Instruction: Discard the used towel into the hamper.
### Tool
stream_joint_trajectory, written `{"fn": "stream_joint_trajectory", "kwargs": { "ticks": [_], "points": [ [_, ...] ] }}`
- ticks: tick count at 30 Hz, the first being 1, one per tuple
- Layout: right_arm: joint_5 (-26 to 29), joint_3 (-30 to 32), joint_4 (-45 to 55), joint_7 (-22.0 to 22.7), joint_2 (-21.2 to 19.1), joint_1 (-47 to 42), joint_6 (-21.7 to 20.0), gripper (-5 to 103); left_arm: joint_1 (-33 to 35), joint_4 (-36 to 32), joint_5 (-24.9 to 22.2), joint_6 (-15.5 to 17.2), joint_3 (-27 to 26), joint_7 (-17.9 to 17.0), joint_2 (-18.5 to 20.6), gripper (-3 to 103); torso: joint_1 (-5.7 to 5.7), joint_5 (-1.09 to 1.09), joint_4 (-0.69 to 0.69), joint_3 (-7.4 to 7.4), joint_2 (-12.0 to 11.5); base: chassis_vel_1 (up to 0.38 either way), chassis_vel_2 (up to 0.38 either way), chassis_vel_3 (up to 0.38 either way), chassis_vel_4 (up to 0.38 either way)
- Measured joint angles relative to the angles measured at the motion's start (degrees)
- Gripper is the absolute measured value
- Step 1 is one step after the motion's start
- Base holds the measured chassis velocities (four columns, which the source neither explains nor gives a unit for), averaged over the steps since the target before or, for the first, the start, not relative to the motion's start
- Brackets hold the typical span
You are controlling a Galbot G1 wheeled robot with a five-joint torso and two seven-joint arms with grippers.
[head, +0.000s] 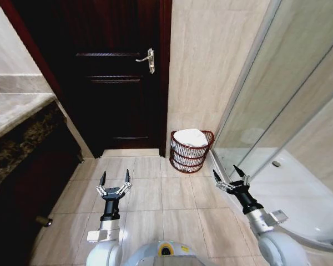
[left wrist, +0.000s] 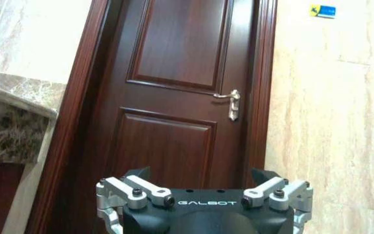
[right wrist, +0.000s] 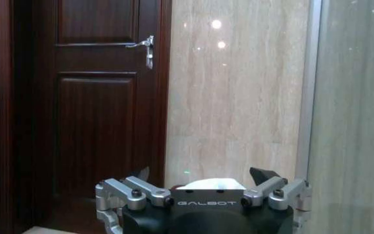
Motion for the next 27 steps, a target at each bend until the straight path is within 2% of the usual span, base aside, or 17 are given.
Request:
{"fn": "stream_joint_trajectory", "kwargs": {
  "ticks": [15, 19, 22, 27],
  "points": [
    [-0.4, -0.2, -0.2, -0.2, 0.2, 0.2, -0.3, 100, -0.5, 0.6, -0.2, 0.0, 0.1, 0.1, 0.1, 100, 0.02, 0.0, -0.01, 0.01, 0.0, 0.099, -0.1, -0.12, 0.095],
    [-0.5, -0.4, -0.1, -0.3, 0.3, 0.3, -0.4, 100, -0.6, 0.7, -0.4, 0.1, 0.1, 0.1, 0.2, 100, 0.0, -0.01, 0.05, 0.0, 0.0, 0.113, -0.098, -0.051, 0.191],
    [-0.6, -0.6, -0.1, -0.3, 0.4, 0.4, -0.6, 100, -0.7, 0.7, -0.8, 0.2, 0.1, 0.2, 0.3, 100, 0.0, 0.01, -0.02, -0.01, 0.0, 0.126, -0.168, -0.17, 0.141],
    [-0.9, -0.8, -0.1, -0.3, 0.6, 0.7, -0.7, 100, -0.8, 0.9, -1.1, 0.2, 0.1, 0.2, 0.5, 100, -0.01, -0.01, 0.0, -0.01, 0.0, 0.154, -0.131, -0.175, 0.1]
  ]
}}
